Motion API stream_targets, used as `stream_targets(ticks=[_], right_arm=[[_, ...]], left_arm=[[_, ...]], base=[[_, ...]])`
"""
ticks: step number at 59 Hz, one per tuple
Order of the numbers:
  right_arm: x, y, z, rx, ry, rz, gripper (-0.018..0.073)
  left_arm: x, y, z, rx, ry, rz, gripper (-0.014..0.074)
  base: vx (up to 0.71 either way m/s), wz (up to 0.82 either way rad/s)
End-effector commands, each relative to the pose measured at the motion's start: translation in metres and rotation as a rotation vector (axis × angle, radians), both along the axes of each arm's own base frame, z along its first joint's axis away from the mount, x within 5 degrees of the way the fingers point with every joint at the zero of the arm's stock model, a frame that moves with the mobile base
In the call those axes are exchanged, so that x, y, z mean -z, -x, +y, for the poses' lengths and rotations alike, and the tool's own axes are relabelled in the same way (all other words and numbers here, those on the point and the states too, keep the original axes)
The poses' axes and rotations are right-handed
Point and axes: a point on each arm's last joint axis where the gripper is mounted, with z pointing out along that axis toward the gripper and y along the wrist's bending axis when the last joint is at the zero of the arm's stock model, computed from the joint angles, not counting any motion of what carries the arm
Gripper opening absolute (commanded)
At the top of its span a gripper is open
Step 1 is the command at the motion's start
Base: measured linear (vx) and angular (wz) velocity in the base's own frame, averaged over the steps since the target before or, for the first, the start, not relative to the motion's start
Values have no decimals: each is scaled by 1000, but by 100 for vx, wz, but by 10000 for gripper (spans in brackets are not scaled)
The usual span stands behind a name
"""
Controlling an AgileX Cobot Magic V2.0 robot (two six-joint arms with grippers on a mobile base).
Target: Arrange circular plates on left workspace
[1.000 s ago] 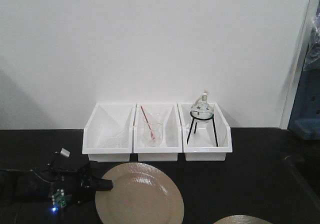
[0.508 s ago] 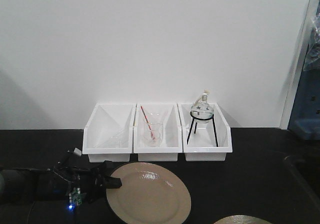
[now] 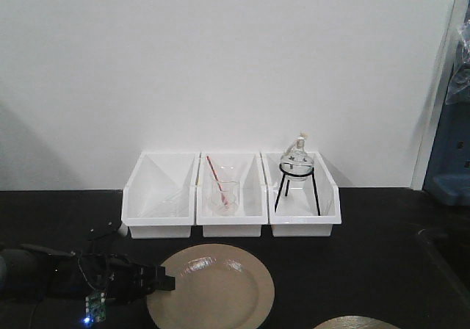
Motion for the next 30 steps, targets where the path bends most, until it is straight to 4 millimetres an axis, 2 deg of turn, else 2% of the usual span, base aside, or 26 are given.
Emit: stream_targets(ticks=[1, 6, 13, 21, 30], right_arm=[[-24, 4, 4, -23, -34, -97, 0], [-24, 4, 4, -21, -33, -97, 0], [-23, 4, 4, -19, -23, -91, 0], [-20, 4, 3, -23, 5, -76, 0], [-19, 4, 3, -22, 16, -70, 0]], left_arm=[[-31, -3, 0, 12, -11, -93, 523], [-35, -1, 2, 48, -64, -117, 523], [-51, 2, 5, 71, -128, -176, 523], [-89, 8, 11, 46, -180, -289, 523], [-139, 24, 24, 11, -133, -379, 510]], base=[[0, 0], [0, 0], [0, 0], [0, 0], [0, 0]])
